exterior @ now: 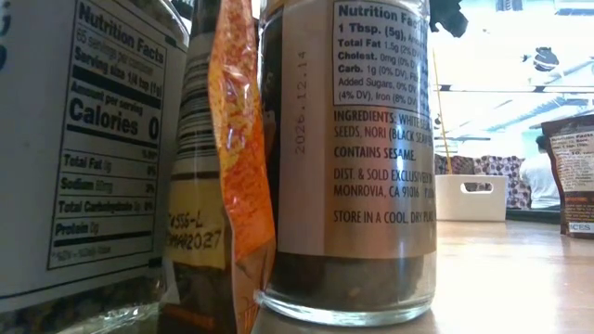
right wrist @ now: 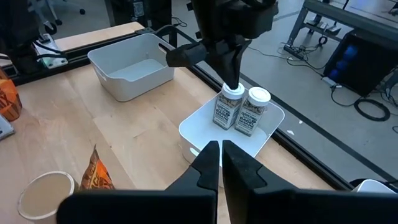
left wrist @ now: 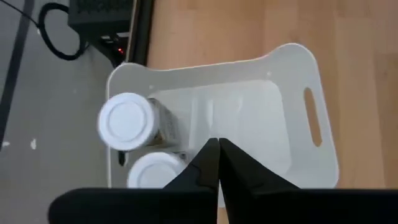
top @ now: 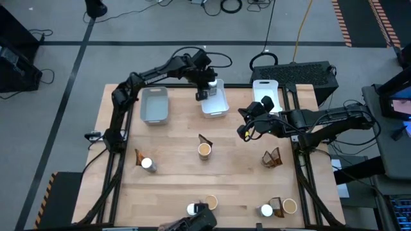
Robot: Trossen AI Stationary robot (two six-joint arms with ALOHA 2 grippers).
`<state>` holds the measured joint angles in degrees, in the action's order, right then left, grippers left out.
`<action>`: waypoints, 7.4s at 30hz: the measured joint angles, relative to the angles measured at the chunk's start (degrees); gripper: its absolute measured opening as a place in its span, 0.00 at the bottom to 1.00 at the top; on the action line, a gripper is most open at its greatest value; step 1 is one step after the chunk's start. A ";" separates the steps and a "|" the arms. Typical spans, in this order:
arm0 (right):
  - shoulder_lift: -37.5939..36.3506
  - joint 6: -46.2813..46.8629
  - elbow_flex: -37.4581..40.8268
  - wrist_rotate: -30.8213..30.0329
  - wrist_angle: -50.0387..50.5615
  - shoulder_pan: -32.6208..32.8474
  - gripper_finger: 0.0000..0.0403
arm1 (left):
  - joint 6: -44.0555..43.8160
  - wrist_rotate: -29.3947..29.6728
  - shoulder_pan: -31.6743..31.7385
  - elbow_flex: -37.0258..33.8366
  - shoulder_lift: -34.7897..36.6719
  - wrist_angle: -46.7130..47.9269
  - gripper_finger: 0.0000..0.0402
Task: Sort spices by type
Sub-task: Put the white seasoning bottle into the left white bin, then adjust the left white bin, then put the white seasoning bottle into the left white bin
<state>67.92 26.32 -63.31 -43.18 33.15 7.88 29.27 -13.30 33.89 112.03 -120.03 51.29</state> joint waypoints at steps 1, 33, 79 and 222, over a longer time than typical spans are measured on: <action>0.00 -0.02 0.00 0.00 0.00 0.00 0.00 | 0.07 0.00 -0.16 -0.03 0.00 0.38 0.03; 0.02 1.95 0.00 0.00 0.00 1.25 0.00 | -0.32 6.29 1.55 -6.58 -1.19 -4.49 0.01; 30.05 4.70 -0.02 37.26 -5.89 -33.42 0.00 | -20.01 -6.10 3.06 -44.15 49.14 -11.64 0.01; 18.99 11.39 -8.37 16.20 -22.93 29.35 0.00 | -37.34 25.43 -73.61 -43.87 14.23 -45.45 0.55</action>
<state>86.91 37.71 -71.68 -26.98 10.22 37.23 -8.08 12.13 -39.72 68.16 -105.80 5.84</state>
